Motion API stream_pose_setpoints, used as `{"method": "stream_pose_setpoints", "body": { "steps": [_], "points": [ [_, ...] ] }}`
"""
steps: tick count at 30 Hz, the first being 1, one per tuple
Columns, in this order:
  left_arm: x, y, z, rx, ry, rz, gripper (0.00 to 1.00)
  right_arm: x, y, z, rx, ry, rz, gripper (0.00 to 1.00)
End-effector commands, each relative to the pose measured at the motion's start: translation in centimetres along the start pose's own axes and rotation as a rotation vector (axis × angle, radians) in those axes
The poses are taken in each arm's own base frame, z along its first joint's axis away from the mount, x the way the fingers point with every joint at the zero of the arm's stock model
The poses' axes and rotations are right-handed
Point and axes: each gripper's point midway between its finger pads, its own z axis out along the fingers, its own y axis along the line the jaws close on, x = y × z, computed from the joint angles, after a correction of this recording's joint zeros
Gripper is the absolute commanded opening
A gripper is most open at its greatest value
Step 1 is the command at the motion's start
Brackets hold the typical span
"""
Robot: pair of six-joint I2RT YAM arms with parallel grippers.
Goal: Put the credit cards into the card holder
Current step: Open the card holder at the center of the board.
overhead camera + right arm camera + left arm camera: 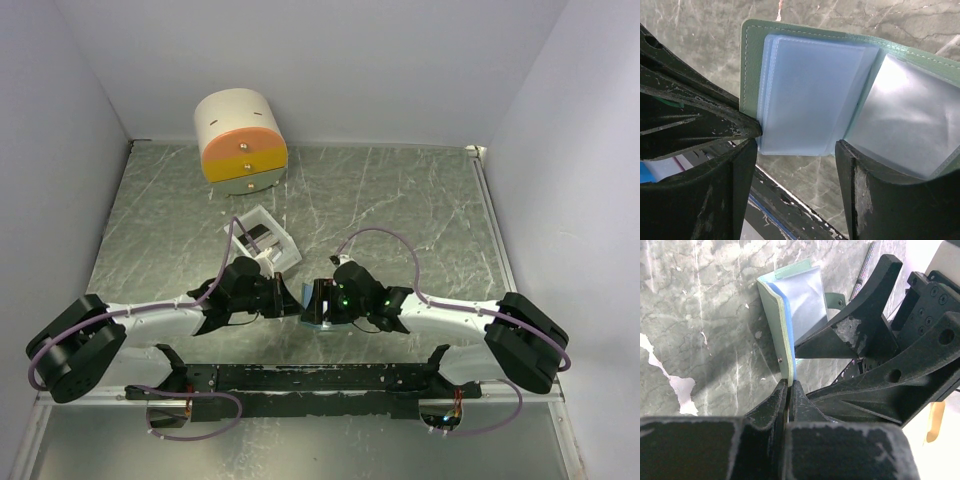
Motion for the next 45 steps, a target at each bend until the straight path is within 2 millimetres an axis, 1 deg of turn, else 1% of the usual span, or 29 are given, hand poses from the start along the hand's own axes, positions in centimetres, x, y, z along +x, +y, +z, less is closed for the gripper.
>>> {"method": "stream_pose_setpoints", "body": {
  "steps": [1, 5, 7, 11, 14, 16, 21, 27, 32, 35, 36, 38, 40, 42, 43, 44, 45],
  "points": [
    [-0.9, -1.0, -0.2, 0.032, -0.044, 0.019, 0.07, -0.6, 0.5, 0.0, 0.002, -0.017, 0.003, 0.62],
    [-0.7, -0.8, -0.1, 0.026, -0.039, 0.017, 0.07, -0.6, -0.3, 0.0, 0.052, -0.018, 0.009, 0.59],
    [-0.6, -0.5, -0.1, 0.013, -0.035, 0.013, 0.07, -0.8, -0.3, -0.1, 0.057, -0.024, 0.007, 0.59],
    [-0.5, 0.0, -0.1, -0.003, -0.036, 0.012, 0.07, -1.3, -0.4, -0.7, 0.077, -0.043, 0.001, 0.6],
    [-0.4, 0.1, -0.1, -0.003, -0.036, 0.013, 0.07, -1.3, -0.8, -0.8, 0.098, -0.042, -0.003, 0.61],
    [-0.4, 0.1, -0.1, -0.007, -0.038, 0.015, 0.07, -1.3, -0.6, -0.8, 0.095, -0.037, -0.007, 0.61],
    [-0.3, 0.5, 0.0, -0.024, -0.035, 0.014, 0.07, -1.8, -0.5, -1.4, 0.106, -0.053, -0.011, 0.67],
    [-0.2, 0.7, 0.0, -0.029, -0.033, 0.012, 0.07, -2.9, -1.3, -2.6, 0.194, -0.076, -0.039, 0.71],
    [-0.1, 1.0, 0.0, -0.039, -0.034, 0.012, 0.07, -4.2, -1.2, -4.1, 0.243, -0.11, -0.046, 0.79],
    [0.0, 1.1, 0.0, -0.039, -0.031, 0.008, 0.07, -5.0, -0.5, -4.8, 0.231, -0.137, -0.046, 0.8],
    [0.0, 1.2, 0.0, -0.04, -0.031, 0.008, 0.07, -5.1, -0.2, -4.8, 0.217, -0.142, -0.045, 0.79],
    [0.0, 1.3, 0.0, -0.048, -0.03, 0.009, 0.07, -5.2, 0.4, -4.7, 0.179, -0.151, -0.044, 0.72],
    [0.0, 1.5, 0.0, -0.056, -0.031, 0.009, 0.07, -5.0, 0.7, -4.2, 0.145, -0.151, -0.042, 0.61],
    [0.1, 1.6, 0.0, -0.064, -0.03, 0.004, 0.07, -4.6, 0.4, -3.4, 0.148, -0.14, -0.036, 0.48],
    [0.1, 1.8, -0.1, -0.072, -0.029, 0.002, 0.08, -4.5, 0.1, -3.1, 0.157, -0.136, -0.034, 0.45],
    [0.1, 1.8, -0.1, -0.078, -0.03, -0.002, 0.12, -4.3, -0.2, -2.8, 0.165, -0.131, -0.033, 0.42],
    [0.1, 1.9, -0.2, -0.088, -0.03, -0.004, 0.19, -4.2, -0.5, -2.4, 0.173, -0.127, -0.032, 0.39]
  ]
}}
